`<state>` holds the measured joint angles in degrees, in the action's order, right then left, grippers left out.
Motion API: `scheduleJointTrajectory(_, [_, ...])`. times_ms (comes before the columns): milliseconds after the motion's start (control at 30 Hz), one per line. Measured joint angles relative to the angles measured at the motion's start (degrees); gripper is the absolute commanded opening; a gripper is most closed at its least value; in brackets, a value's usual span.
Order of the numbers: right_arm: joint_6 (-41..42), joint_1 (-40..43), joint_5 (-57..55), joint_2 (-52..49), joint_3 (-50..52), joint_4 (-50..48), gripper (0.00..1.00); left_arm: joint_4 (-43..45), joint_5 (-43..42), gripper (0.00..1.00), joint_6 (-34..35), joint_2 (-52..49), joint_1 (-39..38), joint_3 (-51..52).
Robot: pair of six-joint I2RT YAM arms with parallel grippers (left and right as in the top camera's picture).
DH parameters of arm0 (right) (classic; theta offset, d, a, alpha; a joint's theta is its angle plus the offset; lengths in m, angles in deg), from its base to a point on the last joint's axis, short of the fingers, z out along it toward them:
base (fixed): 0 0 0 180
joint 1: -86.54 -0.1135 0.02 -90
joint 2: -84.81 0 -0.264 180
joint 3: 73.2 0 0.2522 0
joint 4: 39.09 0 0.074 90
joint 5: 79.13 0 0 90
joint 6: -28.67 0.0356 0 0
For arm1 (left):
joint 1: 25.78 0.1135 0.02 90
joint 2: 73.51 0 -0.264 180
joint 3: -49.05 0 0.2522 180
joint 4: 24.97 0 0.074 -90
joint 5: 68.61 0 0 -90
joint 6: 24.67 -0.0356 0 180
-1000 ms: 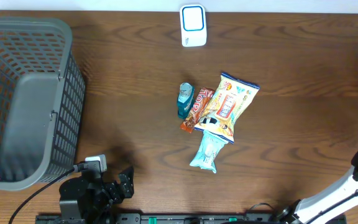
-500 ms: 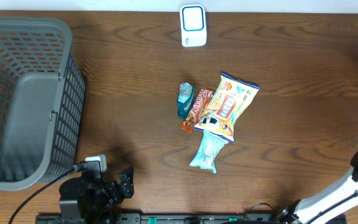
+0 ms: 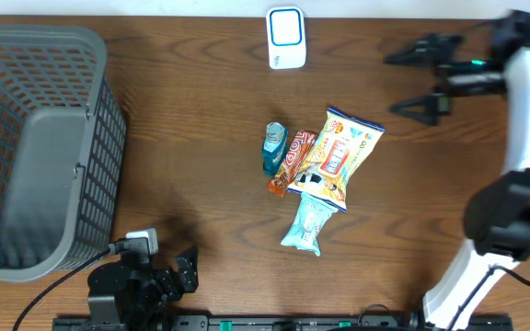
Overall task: Scan the item barcode
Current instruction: 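Reach the right gripper to the blue mouthwash bottle and grasp it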
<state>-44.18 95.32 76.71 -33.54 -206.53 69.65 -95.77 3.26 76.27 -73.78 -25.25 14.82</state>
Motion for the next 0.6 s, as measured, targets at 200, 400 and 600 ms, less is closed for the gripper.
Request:
scheduleJointTrajectory(200, [5.07, -13.27, -3.63, 0.00, 0.00, -11.52, 0.70, 0.00, 0.00, 0.98, 0.00, 0.00, 0.00, 0.00])
scheduleJointTrajectory(400, [18.91, -25.79, -26.95, 0.00, -0.79, -13.00, 0.86, 0.00, 0.00, 0.98, 0.00, 0.00, 0.00, 0.00])
scheduleJointTrajectory(600, [33.86, -35.52, -45.90, 0.00, -1.22, -14.32, 0.91, 0.00, 0.02, 0.98, 0.00, 0.00, 0.00, 0.00])
